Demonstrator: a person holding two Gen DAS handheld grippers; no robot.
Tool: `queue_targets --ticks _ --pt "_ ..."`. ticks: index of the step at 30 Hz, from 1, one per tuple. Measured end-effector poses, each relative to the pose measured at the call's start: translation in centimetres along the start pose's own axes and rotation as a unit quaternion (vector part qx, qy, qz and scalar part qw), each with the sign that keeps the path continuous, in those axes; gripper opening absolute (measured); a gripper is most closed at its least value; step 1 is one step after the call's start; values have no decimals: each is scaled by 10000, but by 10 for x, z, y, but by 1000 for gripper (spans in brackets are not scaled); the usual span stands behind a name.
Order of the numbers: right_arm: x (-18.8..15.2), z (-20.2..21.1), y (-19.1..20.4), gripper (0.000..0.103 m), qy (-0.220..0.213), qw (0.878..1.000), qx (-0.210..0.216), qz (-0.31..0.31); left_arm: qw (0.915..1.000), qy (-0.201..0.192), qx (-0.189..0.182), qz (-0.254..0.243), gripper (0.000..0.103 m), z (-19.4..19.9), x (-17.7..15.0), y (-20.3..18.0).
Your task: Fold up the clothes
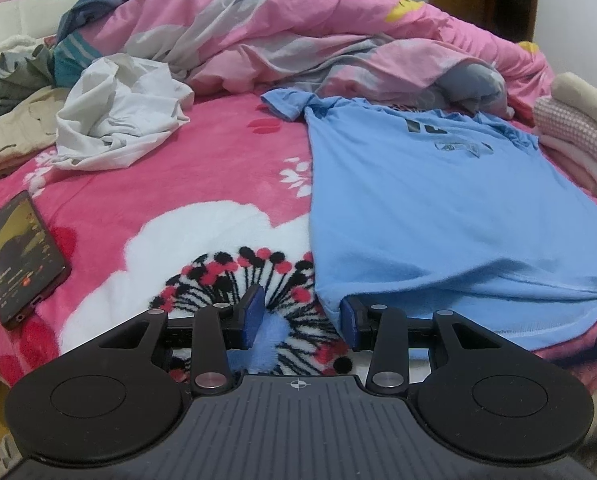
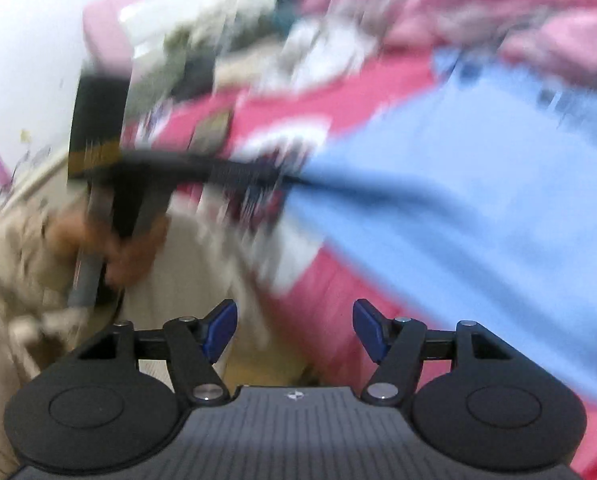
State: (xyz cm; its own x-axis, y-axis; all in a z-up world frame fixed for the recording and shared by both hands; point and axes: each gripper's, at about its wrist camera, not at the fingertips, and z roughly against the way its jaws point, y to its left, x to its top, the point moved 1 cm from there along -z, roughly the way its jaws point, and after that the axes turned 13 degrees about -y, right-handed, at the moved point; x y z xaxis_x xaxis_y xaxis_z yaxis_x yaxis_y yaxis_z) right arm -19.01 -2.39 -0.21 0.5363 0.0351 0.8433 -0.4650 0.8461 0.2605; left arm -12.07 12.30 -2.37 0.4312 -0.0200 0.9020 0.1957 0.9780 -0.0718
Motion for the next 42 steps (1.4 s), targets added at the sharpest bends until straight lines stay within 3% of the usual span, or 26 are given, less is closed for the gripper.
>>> queue_targets --ticks 4,9,12,15,18,30,36,42 --pt "25 4 -26 63 -554 9958 -724 68 9999 1 9 119 40 1 1 4" --pt "23 -12 -22 54 -477 9902 -961 892 9997 14 6 236 40 3 1 8" --pt "12 -28 -12 39 -297 9838 -1136 1358 9995 30 -9 308 40 2 1 11" --pt "3 -41 -5 11 -197 9789 -1248 1605 9995 37 -12 320 40 3 1 12" --pt "2 -35 0 3 -319 9805 -1142 1568 9995 51 -17 310 40 3 0 13" --pt "-21 -31 19 5 -124 9672 -1341 2156 9995 137 -17 288 40 11 -2 14" --pt "-22 -16 15 7 -125 9736 -1310 1865 9993 220 52 286 41 22 -6 20" --pt "-26 7 -3 7 -208 9855 -1267 1109 9986 289 316 307 40 34 -8 31"
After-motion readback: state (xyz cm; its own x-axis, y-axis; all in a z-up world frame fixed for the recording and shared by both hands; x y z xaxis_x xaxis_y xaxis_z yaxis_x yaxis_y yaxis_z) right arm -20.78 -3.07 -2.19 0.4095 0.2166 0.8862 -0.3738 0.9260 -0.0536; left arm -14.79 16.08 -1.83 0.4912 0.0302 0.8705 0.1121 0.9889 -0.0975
